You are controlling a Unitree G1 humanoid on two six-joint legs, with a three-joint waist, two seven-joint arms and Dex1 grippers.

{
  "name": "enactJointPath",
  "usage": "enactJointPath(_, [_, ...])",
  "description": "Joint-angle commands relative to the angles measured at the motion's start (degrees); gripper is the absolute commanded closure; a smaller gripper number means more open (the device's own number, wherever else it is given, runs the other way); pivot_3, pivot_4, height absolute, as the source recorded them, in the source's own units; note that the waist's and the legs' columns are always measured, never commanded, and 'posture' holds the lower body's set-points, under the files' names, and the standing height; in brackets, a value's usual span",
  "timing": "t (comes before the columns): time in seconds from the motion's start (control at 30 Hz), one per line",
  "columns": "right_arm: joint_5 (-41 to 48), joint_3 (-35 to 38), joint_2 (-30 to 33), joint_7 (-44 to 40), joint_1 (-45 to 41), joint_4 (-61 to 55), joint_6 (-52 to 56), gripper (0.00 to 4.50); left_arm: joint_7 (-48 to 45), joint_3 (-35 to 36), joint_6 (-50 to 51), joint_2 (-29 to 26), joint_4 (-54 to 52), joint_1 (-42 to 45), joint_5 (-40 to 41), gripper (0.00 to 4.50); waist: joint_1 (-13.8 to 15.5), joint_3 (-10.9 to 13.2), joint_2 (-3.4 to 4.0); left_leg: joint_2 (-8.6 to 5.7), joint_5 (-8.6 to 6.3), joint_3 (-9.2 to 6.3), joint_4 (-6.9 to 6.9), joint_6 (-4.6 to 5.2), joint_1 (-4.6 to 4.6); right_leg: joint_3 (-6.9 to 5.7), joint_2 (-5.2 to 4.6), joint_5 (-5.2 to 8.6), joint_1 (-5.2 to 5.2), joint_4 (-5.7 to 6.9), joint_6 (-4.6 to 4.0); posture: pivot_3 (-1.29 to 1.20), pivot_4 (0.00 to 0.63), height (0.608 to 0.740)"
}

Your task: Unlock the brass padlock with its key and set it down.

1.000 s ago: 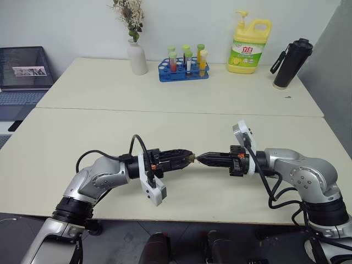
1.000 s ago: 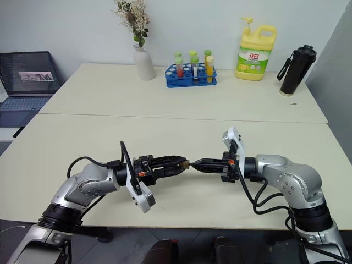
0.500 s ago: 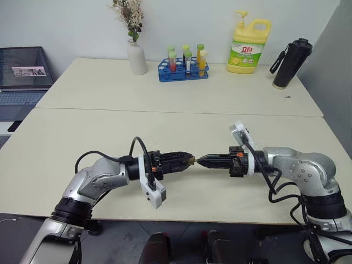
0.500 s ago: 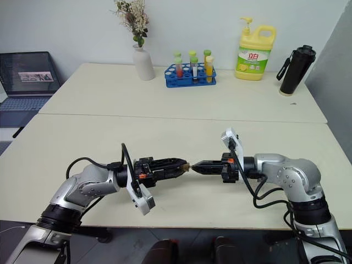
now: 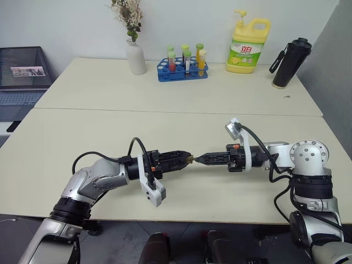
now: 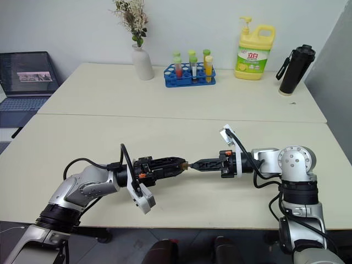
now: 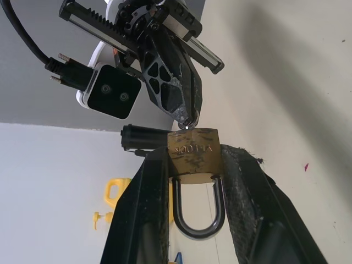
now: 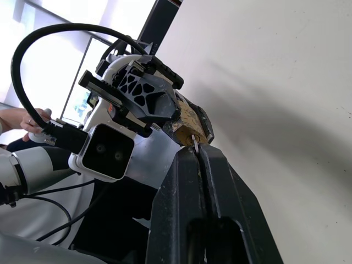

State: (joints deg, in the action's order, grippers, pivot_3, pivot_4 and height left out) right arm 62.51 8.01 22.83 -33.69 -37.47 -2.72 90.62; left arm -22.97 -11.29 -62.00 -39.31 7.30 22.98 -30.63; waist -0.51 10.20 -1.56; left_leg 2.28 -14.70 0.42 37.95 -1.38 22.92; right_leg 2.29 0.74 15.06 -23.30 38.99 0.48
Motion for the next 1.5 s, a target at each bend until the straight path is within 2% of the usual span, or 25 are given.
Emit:
enactJointPath(0.03, [-0.17,-1.68,1.24,-3.42,0.33,-7.40,-5.51,4.50,0.98,-0.04,0.05,-0.71,-0.69,-0.04,-0.23,3.53,0.01,0.01,0.01,0.00,0.00,0.01,0.00,0.00,0.02,0.01,0.00,0.00,-0.03,0.00,0.01,0.00,0.150,0.740])
enactJointPath(0.07, [-1.09,-2.46,1.78,-3.55,0.82,-8.36,-6.79,4.50,1.00,-0.12,0.16,-0.78,-0.76,-0.13,-0.12,3.53,0.00,0.01,0.01,0.00,0.00,0.00,-0.01,0.00,0.02,0.00,0.01,0.01,-0.04,0.00,0.03,0.00,0.150,0.740])
enactJointPath(0.17, [-4.61,-5.76,3.79,-5.94,2.78,-11.67,-12.67,3.92,1.33,-0.42,0.25,-1.06,-0.70,-0.08,-0.01,3.53,-0.14,0.01,0.01,0.02,0.00,0.01,-0.02,0.00,0.02,0.01,0.02,0.14,-0.04,-0.01,0.24,0.00,0.150,0.740])
enactJointPath(0.27, [-6.42,-7.88,5.18,-8.34,4.09,-13.74,-16.98,2.82,1.50,-0.64,0.43,-1.23,-0.60,0.02,0.13,3.53,-0.19,0.01,0.01,0.04,0.00,0.01,-0.02,0.00,0.01,0.01,0.04,0.14,-0.04,-0.01,0.25,0.00,0.150,0.740])
enactJointPath(0.4, [-17.89,-14.96,13.10,-17.57,7.43,-18.29,-33.09,1.34,1.39,-0.87,0.69,-1.43,-0.50,-0.03,0.84,3.53,-0.11,0.01,0.01,0.03,0.00,0.01,-0.01,0.00,0.02,-0.01,0.04,0.15,-0.05,-0.02,0.26,0.00,0.150,0.740])
enactJointPath(0.47, [-18.82,-14.78,14.20,-19.03,8.45,-17.47,-35.65,0.61,1.38,-0.90,0.99,-1.37,-0.60,-0.02,1.06,3.53,-0.13,0.01,0.01,0.02,0.00,0.02,-0.01,0.00,0.01,0.00,0.04,0.16,-0.04,-0.04,0.28,0.00,0.150,0.740])
enactJointPath(0.5, [-18.88,-14.54,14.42,-19.65,8.93,-17.16,-36.35,0.28,1.39,-0.92,1.18,-1.25,-0.70,0.03,1.23,3.53,-0.13,0.01,0.01,0.03,0.00,0.05,-0.01,0.00,0.01,0.01,0.04,0.16,-0.04,-0.04,0.27,0.00,0.150,0.740])
enactJointPath(0.53, [-19.10,-14.44,14.58,-20.21,9.29,-16.97,-36.99,0.22,1.40,-0.94,1.31,-1.16,-0.78,0.07,1.36,3.53,-0.13,0.01,0.01,0.04,0.00,0.05,-0.01,0.00,0.00,0.02,0.05,0.16,-0.04,-0.03,0.27,0.00,0.150,0.740])
enactJointPath(0.63, [-19.50,-14.86,14.33,-20.68,10.77,-18.09,-38.14,0.22,1.35,-1.13,1.90,-0.88,-0.95,0.24,1.64,3.53,-0.24,0.01,0.01,0.10,0.00,0.06,-0.01,0.00,-0.02,0.03,0.09,0.15,-0.04,-0.01,0.26,0.00,0.150,0.740])
enactJointPath(0.77, [-18.29,-14.54,7.84,-15.61,10.29,-17.16,-36.76,0.22,1.17,-1.53,2.55,-0.39,-1.71,0.39,1.90,3.53,-0.59,0.01,0.01,0.15,0.00,0.06,-0.01,-0.01,-0.02,0.04,0.12,0.15,-0.04,0.00,0.25,0.00,0.150,0.740])
enactJointPath(0.93, [-17.89,-14.27,4.01,-13.39,9.41,-14.95,-34.86,0.22,1.30,-1.83,2.74,-0.60,-1.80,0.60,2.11,3.53,-0.96,0.01,0.01,0.13,0.00,0.06,0.00,-0.01,-0.01,0.03,0.11,0.13,-0.04,0.00,0.23,0.00,0.150,0.740])
enactJointPath(1.2, [-17.22,-13.96,2.21,-12.69,8.28,-13.10,-33.58,0.22,1.18,-1.85,2.90,-0.70,-2.15,0.45,2.29,3.53,-1.00,0.01,0.01,0.13,0.00,0.06,-0.01,-0.01,-0.02,0.03,0.11,0.12,-0.04,0.00,0.21,0.00,0.150,0.740])
enactJointPath(1.23, [-16.99,-13.91,2.14,-12.77,8.24,-13.03,-33.47,0.60,1.16,-1.85,2.91,-0.71,-2.19,0.44,2.26,3.53,-1.00,0.01,0.01,0.13,0.00,0.06,-0.01,-0.01,-0.01,0.03,0.11,0.13,-0.04,0.00,0.21,0.00,0.150,0.740])
enactJointPath(1.27, [-16.99,-13.98,2.11,-12.90,8.21,-12.97,-33.51,0.78,1.16,-1.85,3.00,-0.67,-2.18,0.44,2.29,3.53,-1.00,0.01,0.01,0.13,0.00,0.06,-0.01,-0.01,-0.02,0.03,0.11,0.13,-0.04,0.00,0.22,0.00,0.150,0.740])
enactJointPath(1.5, [-17.30,-14.37,1.57,-12.85,7.87,-12.88,-33.69,3.45,1.01,-2.00,3.21,-0.63,-2.66,0.02,2.42,3.53,-1.01,0.01,0.01,0.13,0.00,0.06,-0.01,-0.01,-0.02,0.03,0.11,0.13,-0.04,0.00,0.22,0.00,0.150,0.740])
